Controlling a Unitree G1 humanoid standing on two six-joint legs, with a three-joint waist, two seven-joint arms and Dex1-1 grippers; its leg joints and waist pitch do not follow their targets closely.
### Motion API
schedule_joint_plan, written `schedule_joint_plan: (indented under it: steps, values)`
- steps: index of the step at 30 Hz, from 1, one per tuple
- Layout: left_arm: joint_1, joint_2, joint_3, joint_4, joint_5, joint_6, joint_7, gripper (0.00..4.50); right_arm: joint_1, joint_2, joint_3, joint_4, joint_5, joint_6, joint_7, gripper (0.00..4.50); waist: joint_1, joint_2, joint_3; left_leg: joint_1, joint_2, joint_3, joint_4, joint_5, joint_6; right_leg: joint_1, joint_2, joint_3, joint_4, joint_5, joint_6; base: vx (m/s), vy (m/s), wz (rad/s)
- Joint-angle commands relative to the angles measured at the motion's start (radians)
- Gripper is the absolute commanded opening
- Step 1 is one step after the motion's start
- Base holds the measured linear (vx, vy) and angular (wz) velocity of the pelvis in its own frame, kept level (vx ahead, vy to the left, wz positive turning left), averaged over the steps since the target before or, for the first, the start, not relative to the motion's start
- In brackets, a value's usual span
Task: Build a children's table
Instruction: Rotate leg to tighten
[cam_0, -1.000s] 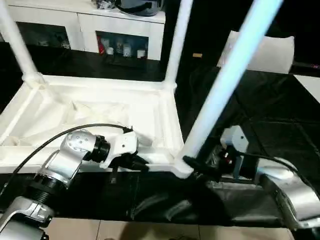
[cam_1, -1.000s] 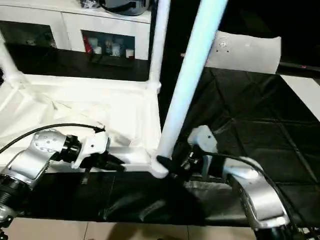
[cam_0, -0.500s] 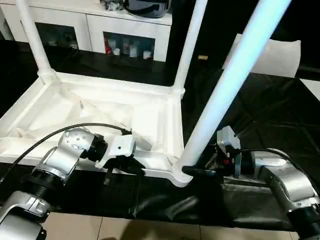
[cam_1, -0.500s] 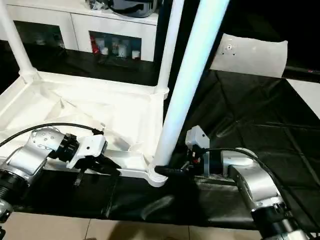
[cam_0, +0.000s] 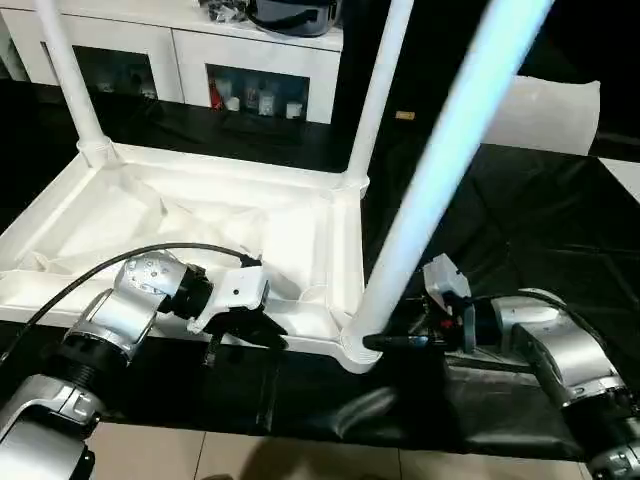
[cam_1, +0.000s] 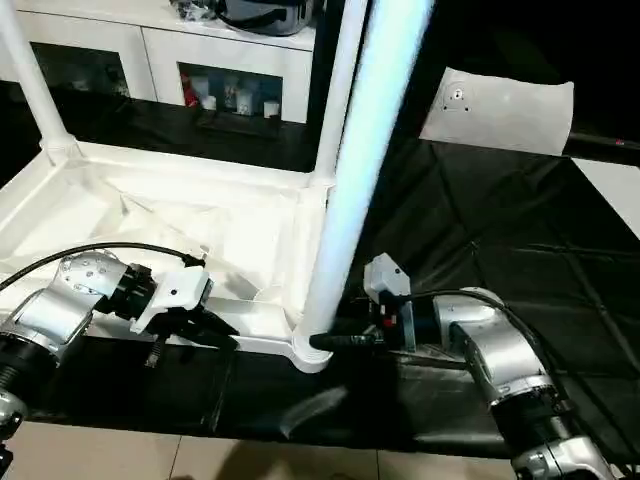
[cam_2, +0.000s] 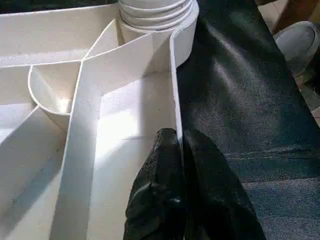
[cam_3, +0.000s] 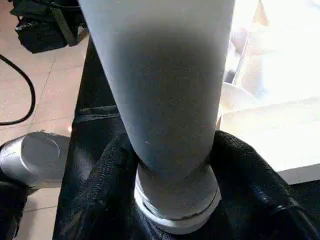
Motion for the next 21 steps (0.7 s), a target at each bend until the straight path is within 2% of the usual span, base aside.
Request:
schedule_joint_plan:
  steps: [1, 4, 7, 9, 10, 11, 14, 16, 17, 19, 21]
  values:
    - [0.009, 0.005, -0.026, 0.007, 0.021, 0.001, -0.022, 0.0, 0.014, 0.009, 0.019, 0.002, 0.003, -0.004, 0.023, 1.96, -0.001, 0.02, -0.048, 0.003, 0.041, -0.008, -0.079, -0.221, 0.018, 0.043, -0.061, 0.041, -0.069, -0.25, -0.229, 0.0, 0.0, 0.0]
    - [0.013, 0.006, -0.019, 0.014, 0.021, 0.003, -0.011, 0.0, 0.025, 0.024, 0.022, -0.004, 0.008, 0.005, 0.016, 1.93, -0.003, 0.018, -0.049, 0.003, 0.042, -0.008, -0.08, -0.233, 0.013, 0.043, -0.059, 0.041, -0.07, -0.252, -0.227, 0.0, 0.0, 0.0]
    - [0.011, -0.003, 0.007, 0.026, 0.013, 0.024, 0.032, 0.0, 0.039, 0.043, 0.017, -0.016, 0.014, 0.016, -0.003, 1.92, -0.004, 0.026, -0.037, 0.002, 0.04, -0.009, -0.085, -0.26, 0.011, 0.039, -0.057, 0.041, -0.074, -0.27, -0.225, 0.0, 0.0, 0.0]
    - [0.005, -0.017, 0.034, 0.029, 0.009, 0.047, 0.09, 0.0, 0.052, 0.063, 0.0, -0.026, 0.024, 0.027, -0.035, 1.91, -0.004, 0.025, -0.036, 0.004, 0.04, -0.009, -0.084, -0.282, 0.009, 0.038, -0.059, 0.042, -0.079, -0.311, -0.217, 0.0, 0.0, 0.0]
    - [-0.001, -0.028, 0.049, 0.034, 0.01, 0.064, 0.132, 0.0, 0.06, 0.075, -0.011, -0.034, 0.028, 0.034, -0.059, 1.91, -0.005, 0.025, -0.03, 0.002, 0.039, -0.009, -0.087, -0.289, 0.009, 0.036, -0.058, 0.042, -0.081, -0.33, -0.212, 0.0, 0.0, 0.0]
    - [-0.008, -0.04, 0.061, 0.036, 0.012, 0.087, 0.17, 0.0, 0.067, 0.088, -0.02, -0.038, 0.027, 0.039, -0.09, 1.91, -0.004, 0.023, -0.029, 0.007, 0.039, -0.01, -0.085, -0.31, 0.006, 0.032, -0.059, 0.041, -0.088, -0.397, -0.192, 0.0, 0.0, 0.0]
    - [-0.018, -0.065, 0.085, 0.037, 0.004, 0.121, 0.229, 0.0, 0.074, 0.117, -0.032, -0.036, 0.013, 0.048, -0.155, 1.91, -0.005, 0.027, -0.021, 0.008, 0.039, -0.013, -0.089, -0.336, 0.002, 0.026, -0.059, 0.041, -0.097, -0.469, -0.169, 0.0, 0.0, 0.0]
    - [-0.027, -0.104, 0.115, 0.028, -0.021, 0.174, 0.291, 0.0, 0.074, 0.16, -0.041, -0.021, -0.018, 0.053, -0.254, 1.91, -0.011, 0.029, -0.018, 0.008, 0.034, -0.017, -0.088, -0.356, -0.012, 0.021, -0.061, 0.037, -0.106, -0.562, -0.132, 0.0, 0.0, 0.0]
    - [-0.04, -0.15, 0.14, 0.018, -0.036, 0.229, 0.365, 0.0, 0.062, 0.224, -0.053, 0.015, -0.066, 0.051, -0.393, 1.91, -0.016, 0.028, -0.017, 0.005, 0.034, -0.02, -0.09, -0.354, -0.02, 0.02, -0.063, 0.036, -0.107, -0.599, -0.114, 0.0, 0.0, 0.0]
    - [-0.044, -0.167, 0.144, 0.013, -0.035, 0.247, 0.392, 0.0, 0.055, 0.252, -0.059, 0.031, -0.082, 0.059, -0.45, 1.91, -0.022, 0.028, -0.016, 0.001, 0.029, -0.026, -0.09, -0.358, -0.021, 0.023, -0.065, 0.029, -0.114, -0.639, -0.095, 0.0, 0.0, 0.0]
    - [-0.047, -0.19, 0.148, 0.005, -0.028, 0.271, 0.433, 0.0, 0.044, 0.293, -0.069, 0.051, -0.096, 0.07, -0.525, 1.91, -0.037, 0.03, -0.015, 0.0, 0.032, -0.027, -0.093, -0.363, -0.013, 0.021, -0.065, 0.029, -0.117, -0.633, -0.091, 0.0, 0.0, 0.0]
